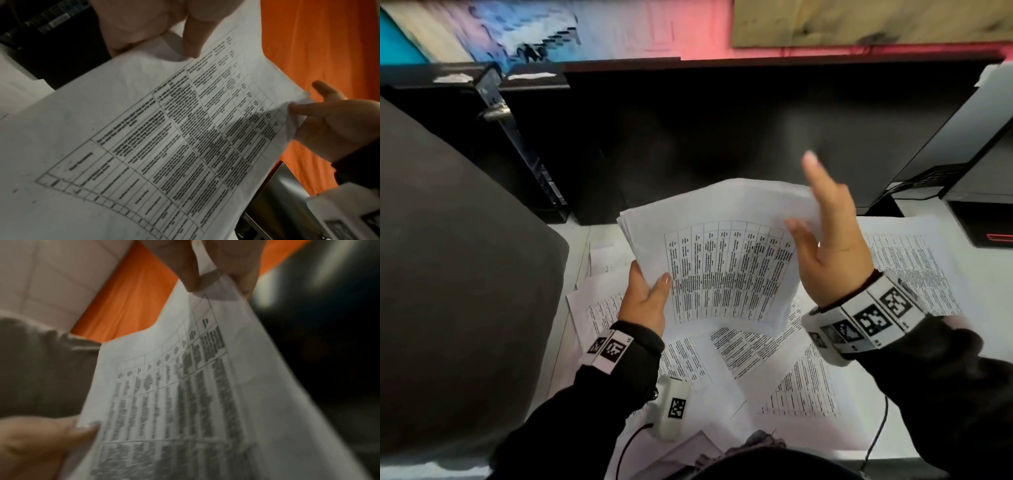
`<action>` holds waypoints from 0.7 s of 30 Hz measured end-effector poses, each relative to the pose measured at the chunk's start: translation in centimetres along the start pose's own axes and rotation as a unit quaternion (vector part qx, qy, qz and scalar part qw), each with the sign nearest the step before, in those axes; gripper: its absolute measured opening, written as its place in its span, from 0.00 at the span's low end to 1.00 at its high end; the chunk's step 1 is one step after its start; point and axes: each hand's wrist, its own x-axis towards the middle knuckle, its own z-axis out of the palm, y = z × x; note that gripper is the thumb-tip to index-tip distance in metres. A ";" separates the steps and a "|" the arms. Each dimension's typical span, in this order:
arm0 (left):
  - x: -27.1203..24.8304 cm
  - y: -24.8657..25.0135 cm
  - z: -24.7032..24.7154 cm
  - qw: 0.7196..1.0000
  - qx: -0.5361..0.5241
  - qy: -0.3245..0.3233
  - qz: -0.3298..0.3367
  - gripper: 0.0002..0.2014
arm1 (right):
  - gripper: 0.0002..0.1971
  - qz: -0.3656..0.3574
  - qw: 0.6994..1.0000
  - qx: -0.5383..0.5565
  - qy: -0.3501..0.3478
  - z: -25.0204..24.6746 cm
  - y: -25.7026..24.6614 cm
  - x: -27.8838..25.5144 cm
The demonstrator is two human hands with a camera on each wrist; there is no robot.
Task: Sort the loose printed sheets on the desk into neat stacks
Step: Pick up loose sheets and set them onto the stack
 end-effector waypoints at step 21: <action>-0.7 -1.9 0.2 0.998 0.034 0.007 -0.044 0.19 | 0.26 0.079 0.996 0.037 0.033 0.7 -0.1 -1.3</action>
